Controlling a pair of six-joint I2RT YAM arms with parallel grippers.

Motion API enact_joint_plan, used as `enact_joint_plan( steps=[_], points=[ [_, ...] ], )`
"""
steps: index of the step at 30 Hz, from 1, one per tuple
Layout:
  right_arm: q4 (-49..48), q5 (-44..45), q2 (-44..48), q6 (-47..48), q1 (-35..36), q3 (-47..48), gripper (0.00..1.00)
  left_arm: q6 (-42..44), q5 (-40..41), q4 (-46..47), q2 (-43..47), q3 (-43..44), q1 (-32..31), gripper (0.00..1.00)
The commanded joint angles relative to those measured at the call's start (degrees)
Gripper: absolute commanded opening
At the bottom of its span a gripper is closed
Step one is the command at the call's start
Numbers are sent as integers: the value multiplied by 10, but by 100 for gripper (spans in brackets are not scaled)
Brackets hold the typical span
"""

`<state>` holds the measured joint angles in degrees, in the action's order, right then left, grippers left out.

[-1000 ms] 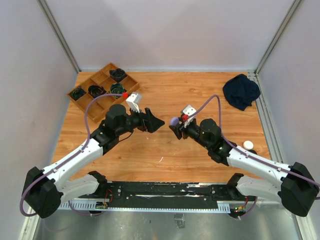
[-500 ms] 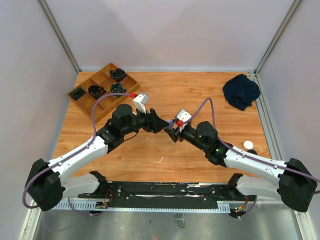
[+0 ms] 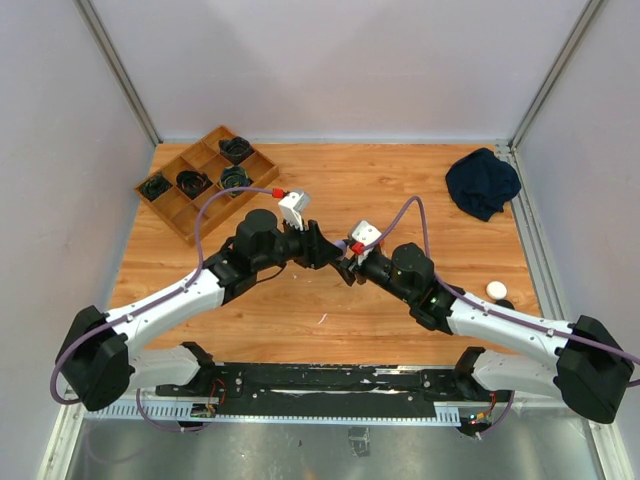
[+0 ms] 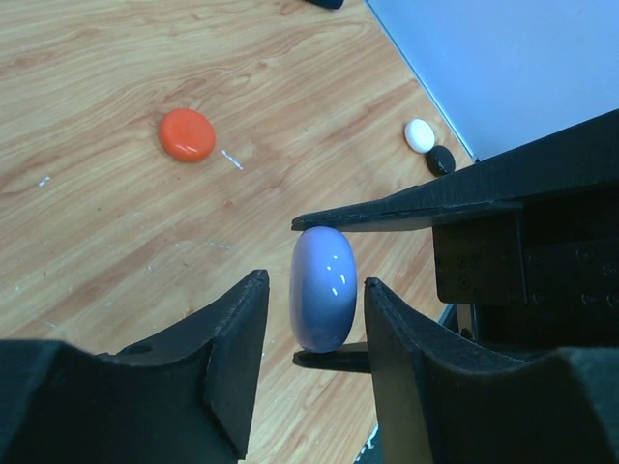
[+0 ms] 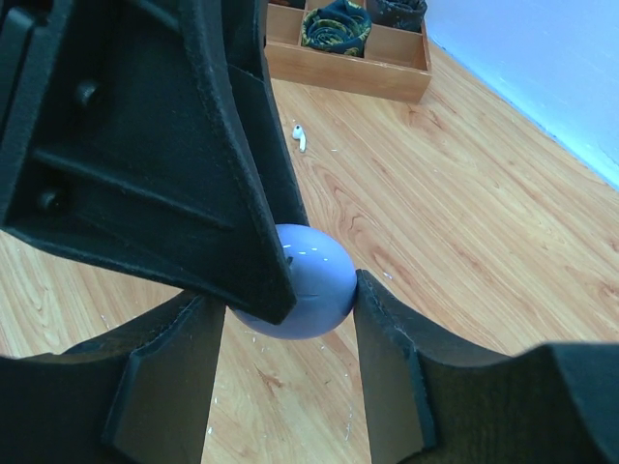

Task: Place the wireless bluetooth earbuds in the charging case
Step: Pick up the charging case at the center of the board.

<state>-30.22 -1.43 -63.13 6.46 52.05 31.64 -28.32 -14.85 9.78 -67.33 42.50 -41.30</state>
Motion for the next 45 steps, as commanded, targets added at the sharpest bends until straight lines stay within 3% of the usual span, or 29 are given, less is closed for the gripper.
enact_joint_plan(
  steps=[1,7,14,23,33,45],
  points=[
    [-27,2,-2,11,8,9,44,24,13,5,-12,30,-14,47],
    [-15,2,4,12,8,16,47,47,35,-15,-4,32,-16,37],
    [37,-31,21,22,5,33,59,90,51,-61,17,46,-16,31],
    [167,-194,57,42,-44,82,73,159,21,-152,37,89,-16,30],
    [193,-419,66,25,-145,93,71,270,-98,-246,53,156,-16,30],
    [141,-497,44,15,-153,97,61,368,-202,-290,46,185,-16,33]
  ],
)
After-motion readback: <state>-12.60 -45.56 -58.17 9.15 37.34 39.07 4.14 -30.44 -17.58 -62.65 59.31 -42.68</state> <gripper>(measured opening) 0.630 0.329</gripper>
